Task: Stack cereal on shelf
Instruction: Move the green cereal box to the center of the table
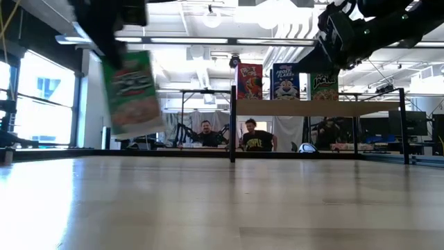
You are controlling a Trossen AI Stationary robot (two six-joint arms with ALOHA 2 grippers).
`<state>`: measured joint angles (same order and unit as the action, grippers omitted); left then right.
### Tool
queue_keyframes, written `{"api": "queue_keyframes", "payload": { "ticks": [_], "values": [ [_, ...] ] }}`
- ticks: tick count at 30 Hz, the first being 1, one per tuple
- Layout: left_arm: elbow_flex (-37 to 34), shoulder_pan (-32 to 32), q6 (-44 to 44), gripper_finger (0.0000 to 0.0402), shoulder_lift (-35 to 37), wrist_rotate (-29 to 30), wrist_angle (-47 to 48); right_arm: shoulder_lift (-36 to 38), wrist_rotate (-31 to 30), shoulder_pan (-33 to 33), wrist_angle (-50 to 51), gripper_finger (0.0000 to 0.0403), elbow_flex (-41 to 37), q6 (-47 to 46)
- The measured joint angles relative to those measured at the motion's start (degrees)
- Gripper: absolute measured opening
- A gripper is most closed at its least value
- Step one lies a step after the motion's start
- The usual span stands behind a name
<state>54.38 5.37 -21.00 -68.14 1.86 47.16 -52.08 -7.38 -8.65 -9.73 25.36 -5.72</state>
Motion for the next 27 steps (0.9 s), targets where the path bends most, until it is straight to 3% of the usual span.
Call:
{"api": "queue_keyframes", "payload": {
  "ticks": [12, 20, 27],
  "values": [
    [21.5, -9.7, 24.2, 0.0155, -23.8, -6.0, -4.0, 5.7, -1.1, 4.5, 2.5, 0.0, 0.1, 0.8],
    [32.8, -11.1, 31.1, 0.0144, -36.0, -7.3, -0.9, 6.4, -2.2, 5.7, 3.3, 0.0, 0.0, 0.8],
    [35.4, -11.0, 31.7, 0.0142, -39.9, -7.2, -0.9, 6.3, -2.3, 5.7, 4.0, 0.0001, 0.0, 0.7]
  ]
}}
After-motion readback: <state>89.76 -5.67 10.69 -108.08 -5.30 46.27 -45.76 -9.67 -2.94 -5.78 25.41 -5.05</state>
